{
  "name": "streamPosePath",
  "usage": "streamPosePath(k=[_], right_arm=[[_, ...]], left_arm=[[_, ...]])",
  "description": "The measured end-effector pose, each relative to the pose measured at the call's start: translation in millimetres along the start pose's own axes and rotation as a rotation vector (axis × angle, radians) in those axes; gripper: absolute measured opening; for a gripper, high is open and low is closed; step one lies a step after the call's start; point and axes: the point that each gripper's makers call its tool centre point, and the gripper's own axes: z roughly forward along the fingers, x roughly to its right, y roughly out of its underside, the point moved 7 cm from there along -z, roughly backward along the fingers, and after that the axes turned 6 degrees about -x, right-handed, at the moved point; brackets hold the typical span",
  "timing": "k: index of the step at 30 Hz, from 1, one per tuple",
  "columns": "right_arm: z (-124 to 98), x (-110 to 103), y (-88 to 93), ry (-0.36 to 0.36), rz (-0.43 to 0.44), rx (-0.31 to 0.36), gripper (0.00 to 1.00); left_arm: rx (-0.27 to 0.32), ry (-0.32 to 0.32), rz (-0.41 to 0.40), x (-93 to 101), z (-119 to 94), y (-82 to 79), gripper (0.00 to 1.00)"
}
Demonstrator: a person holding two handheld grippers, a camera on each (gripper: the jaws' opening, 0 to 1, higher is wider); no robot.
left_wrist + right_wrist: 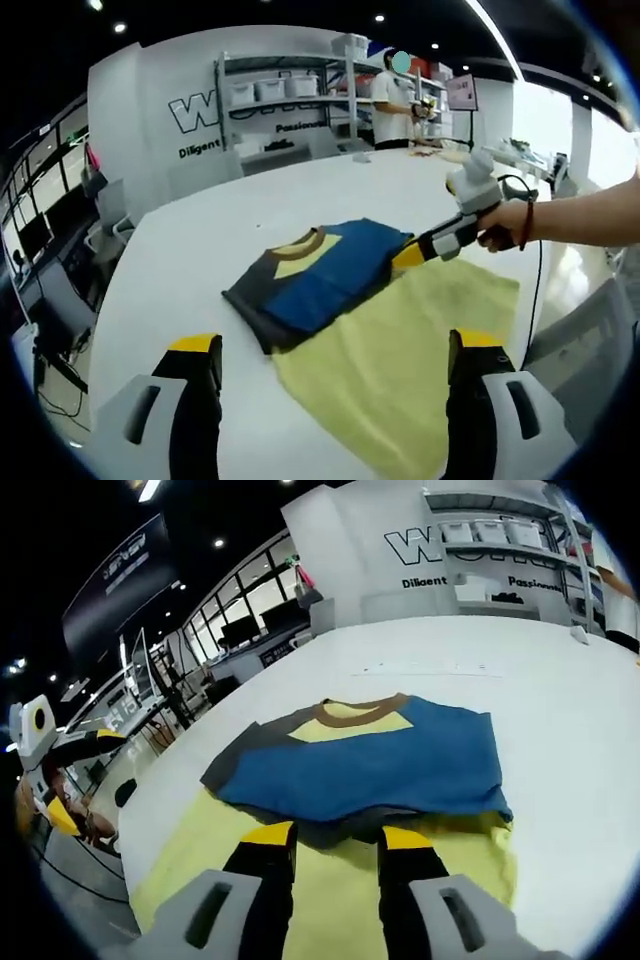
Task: Fold the garment on the visible template until the final outline fits inside the template.
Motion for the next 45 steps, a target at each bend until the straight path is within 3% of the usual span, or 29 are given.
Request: streamPosePath(k=[3, 5, 12, 17, 27, 31, 35, 39, 44, 45], right_arm=[[-2.1, 3.0, 3.1, 0.050, -0.026, -0.036, 0.16], [-2.5, 3.3, 4.5, 0.053, -0.021, -0.040, 0.00], [-9.6, 10.0, 11.2, 0.089, 0.068, -0.064, 0.01], [-14.6, 17.5, 18.3, 0.098, 0.147, -0.067, 0.19], [-6.7, 26.5, 21.6, 0.109, 0.353, -0.056, 0.22], [-1.7, 27.8, 21.0, 0.103, 0.386, -0.047, 0.18], [1.4, 29.4, 20.0, 0.109, 0.389, -0.054, 0.13], [1.1, 33.0, 19.1, 0.139, 0.339, -0.067, 0.00], [-4.2, 32.8, 15.2, 0.159, 0.262, -0.068, 0.00], [-6.9, 32.1, 13.9, 0.175, 0.212, -0.079, 0.00]], left_arm=[[-0.001, -0.005, 0.000, -0.8, -1.6, 1.3, 0.96], [0.003, -0.006, -0.002, -0.8, -2.5, 1.3, 0.96], [0.003, -0.007, 0.000, -0.6, -4.8, 2.1, 0.96], [0.002, -0.010, -0.005, -0.9, -5.3, 3.0, 0.95], [0.003, -0.009, 0.001, -1.6, -7.1, 3.6, 0.95], [0.001, -0.016, -0.002, -3.3, -7.9, 5.5, 0.95], [-0.005, -0.021, -0.001, -5.2, -8.2, 7.0, 0.95], [0.002, -0.019, -0.001, -5.2, -8.3, 5.7, 0.95], [0.013, -0.016, -0.004, -4.3, -7.6, 4.1, 0.94], [0.014, -0.016, -0.002, -4.1, -7.7, 3.7, 0.94]])
